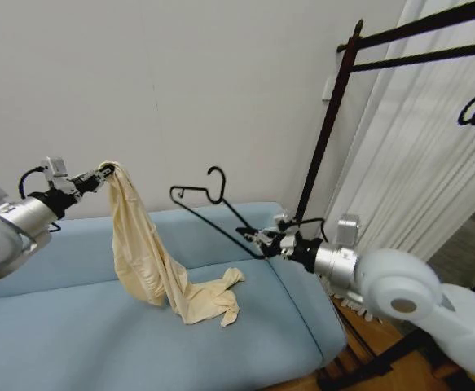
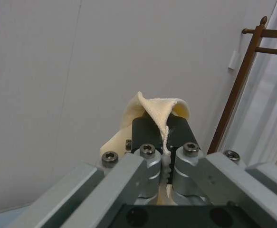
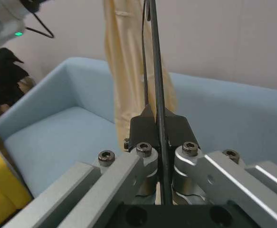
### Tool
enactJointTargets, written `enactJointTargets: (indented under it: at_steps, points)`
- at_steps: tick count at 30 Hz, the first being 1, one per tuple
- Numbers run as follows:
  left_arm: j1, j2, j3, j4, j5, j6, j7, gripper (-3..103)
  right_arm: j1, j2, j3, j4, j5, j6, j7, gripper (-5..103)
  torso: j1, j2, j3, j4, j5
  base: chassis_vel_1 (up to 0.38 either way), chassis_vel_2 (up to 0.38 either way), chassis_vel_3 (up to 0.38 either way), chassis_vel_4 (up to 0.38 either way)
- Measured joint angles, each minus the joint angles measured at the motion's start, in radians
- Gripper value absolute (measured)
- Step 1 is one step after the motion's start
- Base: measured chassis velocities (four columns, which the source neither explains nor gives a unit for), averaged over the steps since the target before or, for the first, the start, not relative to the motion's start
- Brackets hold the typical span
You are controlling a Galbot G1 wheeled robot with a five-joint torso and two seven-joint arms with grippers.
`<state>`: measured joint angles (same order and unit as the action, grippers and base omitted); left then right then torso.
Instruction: Pick up the clothes from the sofa and hang them on the clothes hanger.
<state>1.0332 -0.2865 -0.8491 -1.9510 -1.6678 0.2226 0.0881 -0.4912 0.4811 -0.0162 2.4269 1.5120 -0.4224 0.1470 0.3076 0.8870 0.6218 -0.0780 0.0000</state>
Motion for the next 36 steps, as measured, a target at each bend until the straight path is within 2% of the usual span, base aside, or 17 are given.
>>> enactJointTargets:
  at_steps: [3,12,18,21,36]
  points:
    - [0.017,0.019,-0.008,0.001,-0.002,0.009,0.004,1,-0.002,0.053,-0.008,0.015,-0.01,0.009,0.003,2,0.0,0.0,0.0,0.0003,-0.0002,0.0,0.0,0.0,0.0]
    - [0.023,0.027,-0.013,-0.011,0.003,0.014,-0.002,1,0.018,0.088,-0.031,0.015,-0.029,0.021,0.012,2,0.0,0.0,0.0,-0.0001,-0.0002,0.0,0.0,0.0,0.0]
    - [0.022,0.024,-0.017,-0.027,0.01,0.016,-0.013,1,0.051,0.125,-0.08,-0.024,-0.091,0.012,0.007,2,0.0,0.0,0.0,0.0002,0.0,0.0,0.0,0.0,0.0]
    - [0.021,0.015,-0.018,-0.041,0.027,0.018,-0.017,1,0.076,0.133,-0.111,-0.046,-0.122,0.009,0.005,2,0.0,0.0,0.0,0.0001,0.0,0.0,0.0,0.0,0.0]
    - [0.006,-0.001,-0.017,-0.061,0.039,0.026,-0.046,1,0.124,0.136,-0.176,-0.028,-0.147,0.011,-0.018,2,0.0,0.0,0.0,0.0001,0.0,0.0,0.0,0.0,0.0]
